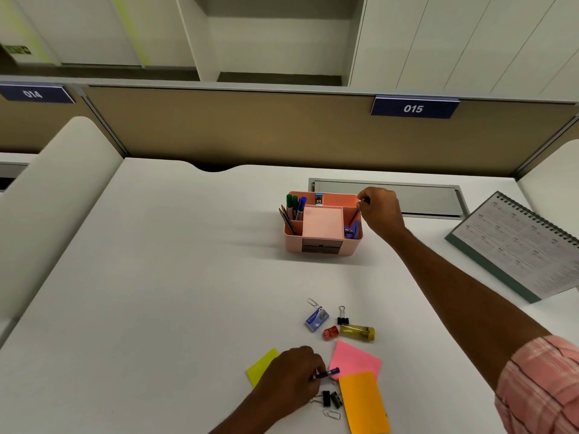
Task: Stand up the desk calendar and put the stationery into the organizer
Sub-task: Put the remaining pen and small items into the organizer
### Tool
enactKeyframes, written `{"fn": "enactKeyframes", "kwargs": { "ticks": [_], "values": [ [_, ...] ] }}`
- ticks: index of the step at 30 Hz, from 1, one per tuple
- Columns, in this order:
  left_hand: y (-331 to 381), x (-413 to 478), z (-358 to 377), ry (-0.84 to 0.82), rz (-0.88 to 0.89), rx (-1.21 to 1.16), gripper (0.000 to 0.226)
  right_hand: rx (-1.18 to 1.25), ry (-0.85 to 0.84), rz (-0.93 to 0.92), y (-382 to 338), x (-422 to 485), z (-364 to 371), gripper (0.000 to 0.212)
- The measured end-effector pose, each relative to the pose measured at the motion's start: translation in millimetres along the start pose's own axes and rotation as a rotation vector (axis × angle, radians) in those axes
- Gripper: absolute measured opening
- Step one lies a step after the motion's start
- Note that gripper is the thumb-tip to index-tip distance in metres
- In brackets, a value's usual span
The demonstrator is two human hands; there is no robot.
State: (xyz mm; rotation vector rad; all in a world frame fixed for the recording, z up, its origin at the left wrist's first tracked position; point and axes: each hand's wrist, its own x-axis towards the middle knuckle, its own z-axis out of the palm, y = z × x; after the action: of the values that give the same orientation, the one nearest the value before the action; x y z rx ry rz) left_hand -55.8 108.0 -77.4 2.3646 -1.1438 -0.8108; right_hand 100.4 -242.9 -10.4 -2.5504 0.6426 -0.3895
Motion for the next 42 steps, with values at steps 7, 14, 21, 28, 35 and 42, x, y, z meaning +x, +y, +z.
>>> {"fn": "enactKeyframes", "kwargs": {
  "ticks": [7, 14, 21, 28, 35, 42],
  "values": [
    [10, 7, -14, 0.114, 0.024, -0.131, 0.025, 0.015, 0.005, 0.021, -2, -3, -4, 0.020],
    [20, 13, -24, 0.167, 0.031, -0.241, 0.024, 0.013, 0.010, 0.029, -4, -7, -13, 0.039],
    [30, 18, -43, 0.313, 0.057, -0.399, 0.025, 0.025, 0.092, -0.038, -10, -26, -34, 0.037],
    [45, 43, -88, 0.607, -0.018, -0.556, 0.019, 0.273, -0.241, -0.144, -64, -86, -82, 0.014],
    [63, 64, -114, 0.784, -0.049, -0.512, 0.019, 0.346, -0.378, -0.200, -82, -141, -100, 0.015],
    [79, 69, -118, 0.805, 0.020, -0.516, 0.021, 0.331, -0.307, -0.186, -75, -139, -108, 0.019]
  ]
}}
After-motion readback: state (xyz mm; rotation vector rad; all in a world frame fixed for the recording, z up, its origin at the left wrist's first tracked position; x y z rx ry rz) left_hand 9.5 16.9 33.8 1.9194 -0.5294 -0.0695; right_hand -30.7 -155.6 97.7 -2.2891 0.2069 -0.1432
